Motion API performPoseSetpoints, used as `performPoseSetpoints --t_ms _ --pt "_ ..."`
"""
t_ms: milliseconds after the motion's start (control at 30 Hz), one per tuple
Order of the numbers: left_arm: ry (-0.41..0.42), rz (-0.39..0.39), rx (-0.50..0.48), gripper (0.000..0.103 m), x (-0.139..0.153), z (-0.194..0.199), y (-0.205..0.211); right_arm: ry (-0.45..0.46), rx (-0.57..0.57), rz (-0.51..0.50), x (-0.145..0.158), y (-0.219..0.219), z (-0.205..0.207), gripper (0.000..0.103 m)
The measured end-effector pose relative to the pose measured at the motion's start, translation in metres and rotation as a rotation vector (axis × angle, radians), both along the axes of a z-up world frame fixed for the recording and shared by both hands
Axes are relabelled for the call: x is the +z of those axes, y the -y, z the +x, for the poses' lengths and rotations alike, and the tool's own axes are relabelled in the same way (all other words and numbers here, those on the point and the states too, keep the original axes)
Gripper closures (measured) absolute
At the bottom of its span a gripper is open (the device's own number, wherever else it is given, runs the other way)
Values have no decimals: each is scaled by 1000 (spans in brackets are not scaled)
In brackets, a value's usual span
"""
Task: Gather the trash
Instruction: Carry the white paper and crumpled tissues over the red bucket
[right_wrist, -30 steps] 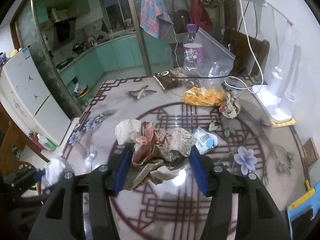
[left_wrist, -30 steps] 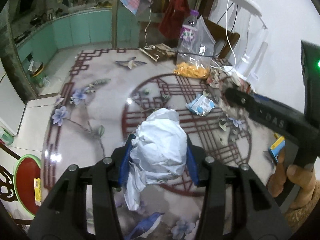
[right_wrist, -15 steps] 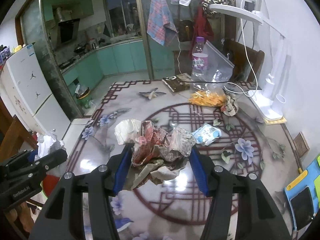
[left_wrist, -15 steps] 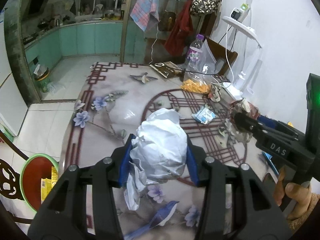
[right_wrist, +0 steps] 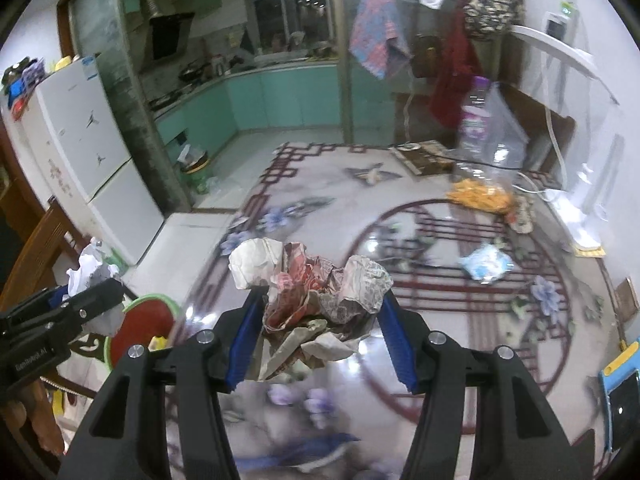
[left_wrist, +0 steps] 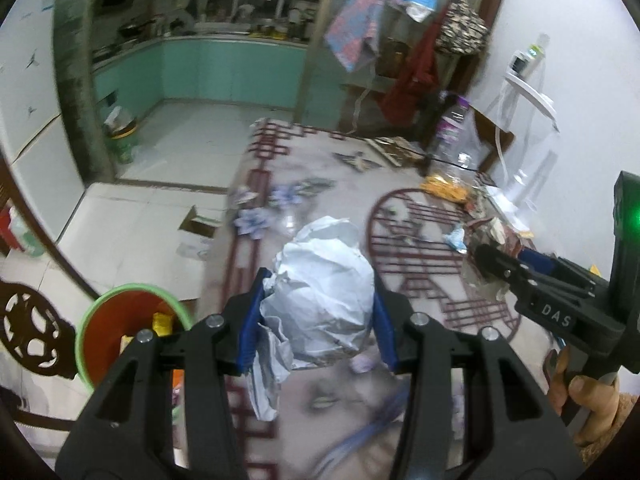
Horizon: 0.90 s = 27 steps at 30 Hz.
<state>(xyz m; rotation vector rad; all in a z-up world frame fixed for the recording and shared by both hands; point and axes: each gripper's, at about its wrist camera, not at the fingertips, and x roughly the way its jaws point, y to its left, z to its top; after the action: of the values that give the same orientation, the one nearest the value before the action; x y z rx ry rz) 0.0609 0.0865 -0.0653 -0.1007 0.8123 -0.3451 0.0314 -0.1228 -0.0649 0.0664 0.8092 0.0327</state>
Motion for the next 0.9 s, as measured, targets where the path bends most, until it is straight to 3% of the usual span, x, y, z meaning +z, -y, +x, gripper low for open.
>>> performPoseSetpoints --t_ms 433,900 --pt "-40 -8 139 57 -16 16 -120 -23 125 -23 -9 -118 24 48" --pt "-70 -5 181 57 -30 32 -195 -67 201 -40 -25 -196 33 48"
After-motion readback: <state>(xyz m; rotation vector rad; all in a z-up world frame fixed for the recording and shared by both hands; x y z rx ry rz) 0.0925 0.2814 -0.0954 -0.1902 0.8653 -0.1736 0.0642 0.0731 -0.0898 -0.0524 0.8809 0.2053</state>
